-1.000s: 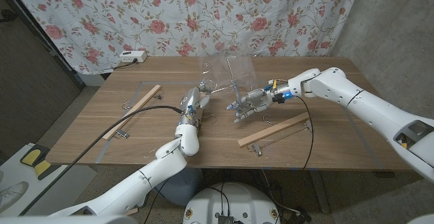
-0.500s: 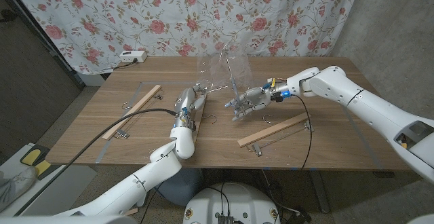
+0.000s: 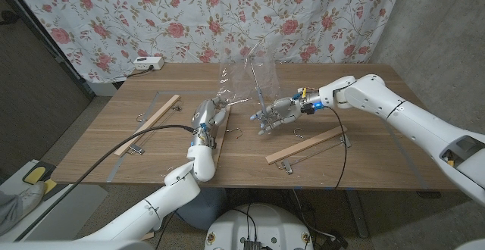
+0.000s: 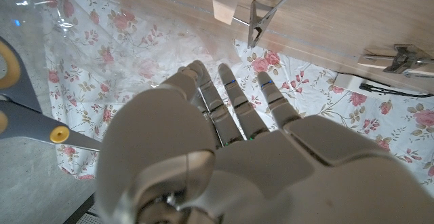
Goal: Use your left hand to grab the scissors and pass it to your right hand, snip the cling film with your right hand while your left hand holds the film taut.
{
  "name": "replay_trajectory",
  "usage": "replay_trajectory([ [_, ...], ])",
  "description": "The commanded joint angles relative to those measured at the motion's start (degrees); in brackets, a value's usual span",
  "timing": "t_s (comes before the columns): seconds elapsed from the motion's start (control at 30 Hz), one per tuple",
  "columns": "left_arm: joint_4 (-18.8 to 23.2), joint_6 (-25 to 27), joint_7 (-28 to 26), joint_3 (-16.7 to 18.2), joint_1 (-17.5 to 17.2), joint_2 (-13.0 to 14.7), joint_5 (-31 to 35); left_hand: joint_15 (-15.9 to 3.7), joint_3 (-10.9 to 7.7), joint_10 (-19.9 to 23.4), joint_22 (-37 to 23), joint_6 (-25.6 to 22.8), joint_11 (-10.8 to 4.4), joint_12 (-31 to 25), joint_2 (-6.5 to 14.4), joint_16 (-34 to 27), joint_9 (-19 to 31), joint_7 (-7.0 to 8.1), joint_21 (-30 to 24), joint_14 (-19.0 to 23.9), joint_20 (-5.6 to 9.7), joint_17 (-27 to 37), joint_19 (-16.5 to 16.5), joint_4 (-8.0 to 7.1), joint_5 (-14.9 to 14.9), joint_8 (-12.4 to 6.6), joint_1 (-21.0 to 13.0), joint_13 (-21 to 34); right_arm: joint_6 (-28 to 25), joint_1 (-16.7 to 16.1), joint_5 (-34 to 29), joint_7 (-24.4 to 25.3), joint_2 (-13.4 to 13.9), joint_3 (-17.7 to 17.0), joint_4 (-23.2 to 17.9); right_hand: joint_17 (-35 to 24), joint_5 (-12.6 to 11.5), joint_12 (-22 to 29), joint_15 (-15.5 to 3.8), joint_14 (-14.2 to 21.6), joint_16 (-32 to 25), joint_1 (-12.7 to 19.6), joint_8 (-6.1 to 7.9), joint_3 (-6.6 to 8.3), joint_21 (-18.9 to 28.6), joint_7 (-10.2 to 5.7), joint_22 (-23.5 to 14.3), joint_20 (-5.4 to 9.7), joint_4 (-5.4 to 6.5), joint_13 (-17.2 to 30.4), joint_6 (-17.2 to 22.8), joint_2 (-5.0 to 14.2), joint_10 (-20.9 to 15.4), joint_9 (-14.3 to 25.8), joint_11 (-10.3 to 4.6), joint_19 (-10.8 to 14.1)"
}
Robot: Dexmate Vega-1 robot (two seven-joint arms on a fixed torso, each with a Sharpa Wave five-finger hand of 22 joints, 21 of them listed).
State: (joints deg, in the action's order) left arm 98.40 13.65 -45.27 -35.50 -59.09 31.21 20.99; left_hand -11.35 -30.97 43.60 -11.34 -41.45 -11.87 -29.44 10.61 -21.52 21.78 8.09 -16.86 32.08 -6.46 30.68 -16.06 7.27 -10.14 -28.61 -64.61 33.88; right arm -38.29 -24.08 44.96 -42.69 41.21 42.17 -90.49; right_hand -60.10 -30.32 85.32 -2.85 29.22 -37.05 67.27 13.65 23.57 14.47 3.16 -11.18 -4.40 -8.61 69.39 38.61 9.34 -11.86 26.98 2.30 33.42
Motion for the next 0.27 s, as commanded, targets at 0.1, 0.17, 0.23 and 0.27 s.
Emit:
replay_trajectory([
  [0.1, -0.1, 1.5, -0.8, 0.2, -0.2, -0.8, 0.5, -1.63, 0.1, 0.4, -0.2, 0.3, -0.09, 0.1, 0.2, 0.2, 0.2, 0.06, -0.2, 1.5, 0.02, 0.4, 0.2, -0.05, 0.1, -0.42, -0.7, 0.1, 2.2, 1.6, -1.5, -3.0, -1.8, 1.5, 4.5, -0.4, -0.3, 0.1, -5.68, 0.5, 0.2, -0.4, -0.27, 0.55, 0.5, 0.11, -0.2, -0.05, -0.05, -0.1, 0.3, -0.08, -7.3, 0.3, -6.72, 0.2],
  [0.17, -0.3, 1.5, -0.8, 0.0, -0.2, -1.0, 0.4, -1.63, 0.12, 0.4, -0.2, 0.3, -0.09, 0.1, 0.2, 0.2, 0.2, 0.02, -0.2, 1.5, 0.0, 0.4, 0.2, -0.07, 0.1, -0.42, -0.7, 0.1, 2.3, 1.8, -1.6, -3.5, -1.9, 1.5, 5.0, -0.6, -0.3, 0.0, -5.68, 0.4, 0.2, -0.5, -0.34, 0.51, 0.5, 0.03, -0.2, -0.04, -0.07, -0.2, 0.3, -0.1, -7.3, 0.3, -6.87, 0.2],
  [0.23, -0.6, 1.5, -0.7, -0.1, -0.1, -1.1, 0.3, -1.63, 0.08, 0.4, -0.2, 0.3, -0.09, 0.1, 0.2, 0.3, 0.1, -0.05, -0.2, 1.6, 0.01, 0.4, 0.2, -0.08, 0.1, -0.45, -0.7, 0.1, 2.2, 1.9, -1.6, -3.6, -2.1, 1.5, 5.5, -0.7, -0.3, 0.0, -5.7, 0.4, 0.2, -0.5, -0.37, 0.59, 0.5, 0.03, -0.2, -0.06, -0.14, -0.3, 0.3, -0.1, -7.3, 0.3, -6.74, 0.2],
  [0.27, -0.8, 1.4, -0.7, -0.2, -0.1, -1.2, 0.2, -1.62, 0.09, 0.4, -0.2, 0.3, -0.1, 0.1, 0.2, 0.3, 0.1, -0.05, -0.2, 1.5, 0.0, 0.4, 0.1, -0.07, 0.1, -0.45, -0.7, 0.1, 2.2, 1.9, -1.7, -3.7, -2.2, 1.5, 5.7, -0.7, -0.3, -0.1, -5.75, 0.4, 0.3, -0.5, -0.38, 0.61, 0.5, 0.03, -0.2, -0.04, -0.12, -0.3, 0.3, -0.11, -7.3, 0.3, -6.72, 0.2],
])
